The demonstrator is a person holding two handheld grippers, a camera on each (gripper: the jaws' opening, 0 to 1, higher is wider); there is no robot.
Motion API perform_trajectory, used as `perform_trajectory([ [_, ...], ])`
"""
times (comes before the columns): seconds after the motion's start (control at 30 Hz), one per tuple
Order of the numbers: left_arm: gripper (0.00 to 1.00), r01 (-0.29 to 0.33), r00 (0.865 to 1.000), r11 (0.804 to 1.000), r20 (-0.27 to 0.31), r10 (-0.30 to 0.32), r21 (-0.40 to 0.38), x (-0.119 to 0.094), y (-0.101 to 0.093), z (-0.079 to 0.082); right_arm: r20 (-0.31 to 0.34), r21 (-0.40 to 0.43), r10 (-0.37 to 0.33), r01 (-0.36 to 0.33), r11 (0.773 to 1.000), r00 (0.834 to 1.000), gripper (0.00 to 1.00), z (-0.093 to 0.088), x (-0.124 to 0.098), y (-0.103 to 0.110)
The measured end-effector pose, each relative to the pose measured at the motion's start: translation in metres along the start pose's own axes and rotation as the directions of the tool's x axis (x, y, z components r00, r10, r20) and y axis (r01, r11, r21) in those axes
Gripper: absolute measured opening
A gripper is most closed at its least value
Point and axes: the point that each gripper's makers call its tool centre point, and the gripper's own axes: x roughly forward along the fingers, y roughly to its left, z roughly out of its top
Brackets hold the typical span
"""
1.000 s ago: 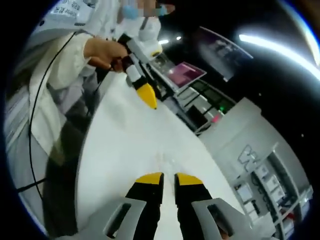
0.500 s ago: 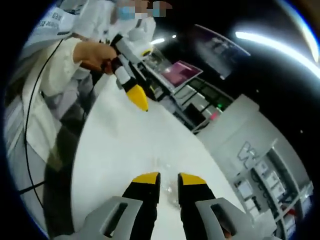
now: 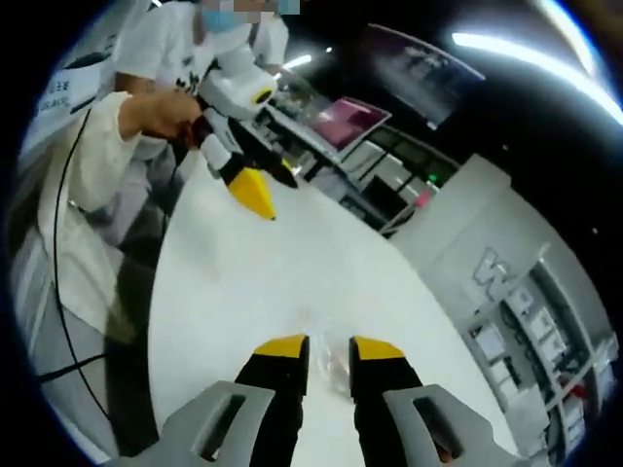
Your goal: Open the resealable bag by pulling the two sides of the seal apart until the entire bag opening is separated and visibly accessible.
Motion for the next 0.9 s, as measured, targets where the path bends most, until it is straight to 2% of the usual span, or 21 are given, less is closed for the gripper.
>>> perform_trajectory([
  [0.13,0.83,-0.003,1.0,1.0,0.005,0.003,-0.001,-0.004,0.001,-0.001,-0.025,-0.029,0.016,-0.017,0.999,1.0,0.14,-0.001,0.002,0.006],
  [0.33,0.83,0.0,1.0,1.0,0.018,0.0,-0.004,-0.006,0.0,0.0,-0.031,-0.076,0.008,-0.011,0.997,0.999,0.15,0.007,0.001,0.001],
  [0.67,0.83,0.006,1.0,1.0,0.026,-0.006,-0.003,-0.011,-0.004,0.0,-0.067,-0.103,0.048,-0.055,0.993,0.997,0.16,0.005,0.006,0.011],
  [0.9,0.83,0.013,0.999,1.0,0.032,-0.013,0.004,-0.012,-0.009,0.002,-0.061,-0.111,0.047,-0.054,0.992,0.997,0.17,0.01,0.003,0.007],
])
